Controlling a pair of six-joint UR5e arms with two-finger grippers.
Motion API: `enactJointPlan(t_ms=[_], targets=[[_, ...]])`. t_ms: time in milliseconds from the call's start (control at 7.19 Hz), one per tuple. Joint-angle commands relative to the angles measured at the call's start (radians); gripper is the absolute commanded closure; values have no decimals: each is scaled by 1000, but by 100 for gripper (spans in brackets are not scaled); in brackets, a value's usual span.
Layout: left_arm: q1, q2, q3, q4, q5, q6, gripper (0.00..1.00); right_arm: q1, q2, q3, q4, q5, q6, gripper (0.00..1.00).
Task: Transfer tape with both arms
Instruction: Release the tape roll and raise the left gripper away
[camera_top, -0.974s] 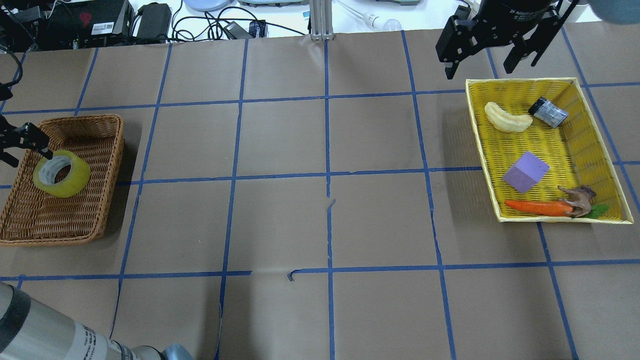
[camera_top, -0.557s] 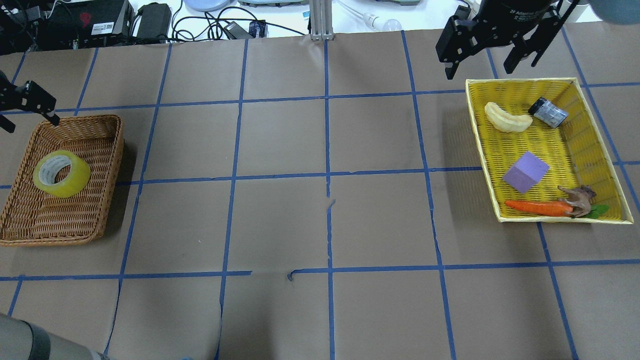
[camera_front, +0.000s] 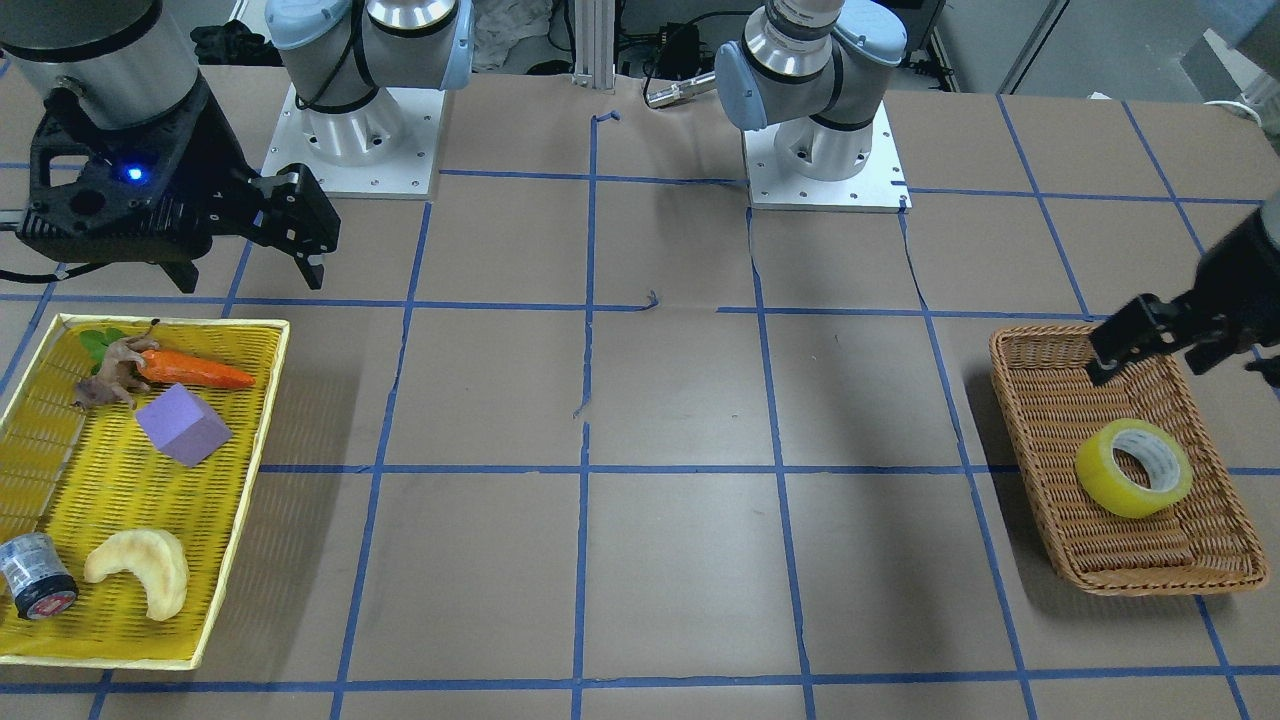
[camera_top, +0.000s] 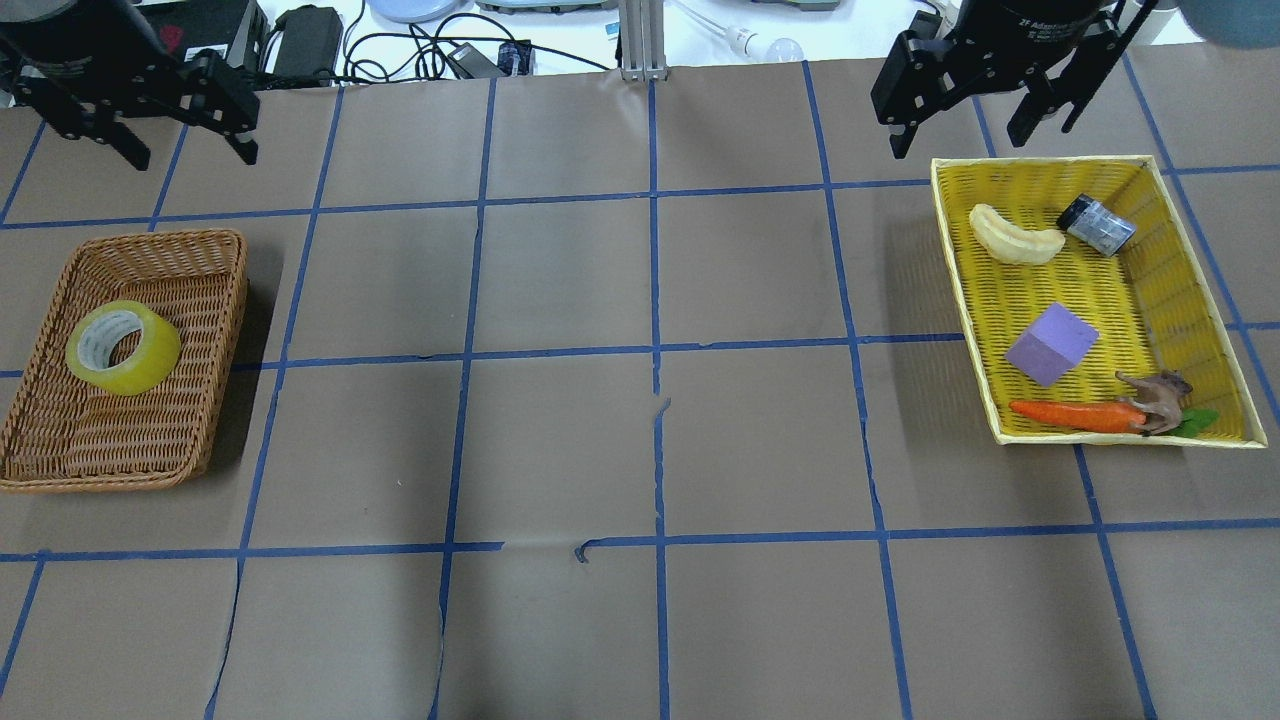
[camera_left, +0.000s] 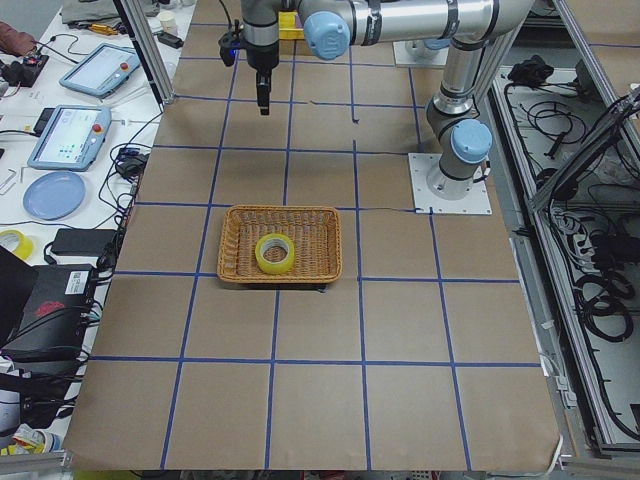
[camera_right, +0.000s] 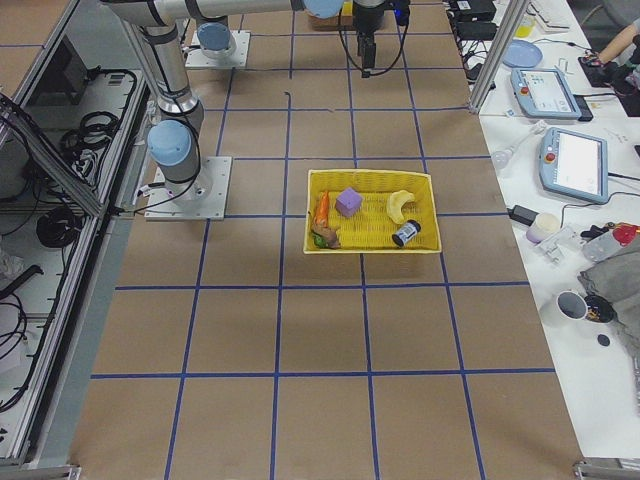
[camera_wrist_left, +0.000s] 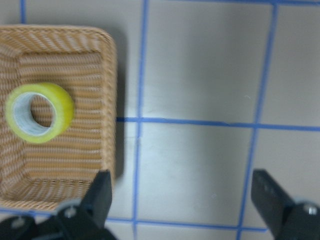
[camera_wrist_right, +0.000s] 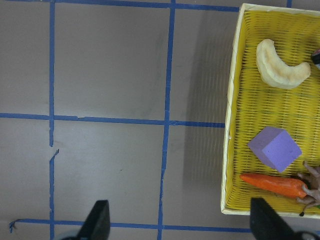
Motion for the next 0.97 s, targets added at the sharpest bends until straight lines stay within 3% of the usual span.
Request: enactJointPlan(t_ms=[0,835], targets=[[-120,40,-6,-48,-7,-73,0,0,1,1,0,1,-1,0],[-157,50,-51,-77,-10,-81,0,2,1,1,0,0,0,0]])
